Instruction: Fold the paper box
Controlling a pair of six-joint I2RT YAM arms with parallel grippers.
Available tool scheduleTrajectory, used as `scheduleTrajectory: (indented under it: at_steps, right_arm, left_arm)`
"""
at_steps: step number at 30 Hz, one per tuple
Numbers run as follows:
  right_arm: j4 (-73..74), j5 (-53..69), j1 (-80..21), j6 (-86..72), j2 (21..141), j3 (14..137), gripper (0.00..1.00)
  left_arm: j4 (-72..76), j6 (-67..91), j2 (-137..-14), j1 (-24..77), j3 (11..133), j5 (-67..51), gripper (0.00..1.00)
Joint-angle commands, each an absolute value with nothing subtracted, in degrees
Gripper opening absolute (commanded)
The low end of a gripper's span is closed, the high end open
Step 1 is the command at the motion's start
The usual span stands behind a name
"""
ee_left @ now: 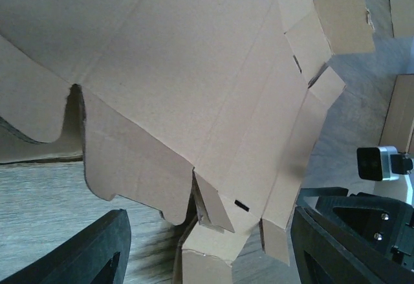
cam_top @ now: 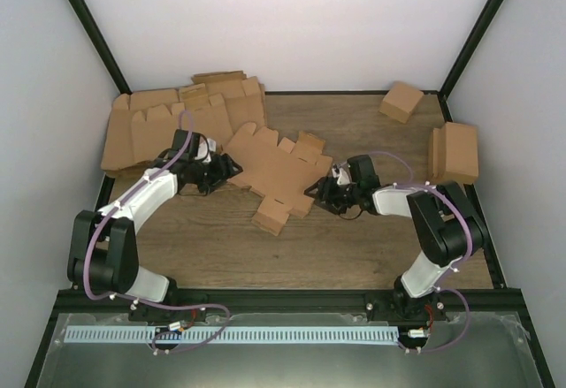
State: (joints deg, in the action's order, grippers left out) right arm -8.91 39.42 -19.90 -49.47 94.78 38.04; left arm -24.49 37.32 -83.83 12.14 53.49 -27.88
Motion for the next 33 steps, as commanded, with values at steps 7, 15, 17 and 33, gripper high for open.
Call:
scheduleTrajectory:
  at_steps: [7,15,17,33]
  right_arm:
    - [-10.3,40.6,-21.5,-52.1,94.5,38.0,0.55]
    - [-6.7,35.8,-21.5,-51.3,89.7,37.0,0.6]
    - [-6.5,35.7,-21.5,-51.3,88.8,36.4,0.6]
    - [-12.4,40.9,-22.3,-52.5,92.3,35.1,0.56]
  left_arm:
    - [-27.5,32.6,-84.8,16.1,59.0,-24.7,0.7]
    - [-29.3,29.4,-83.7,19.0,61.3,-22.0,0.69]
    - [-29.4,28.6,-83.4,19.8,61.9,-21.6,0.69]
    - [-26.7,23.5,-81.4,21.5,61.5,-24.3,0.71]
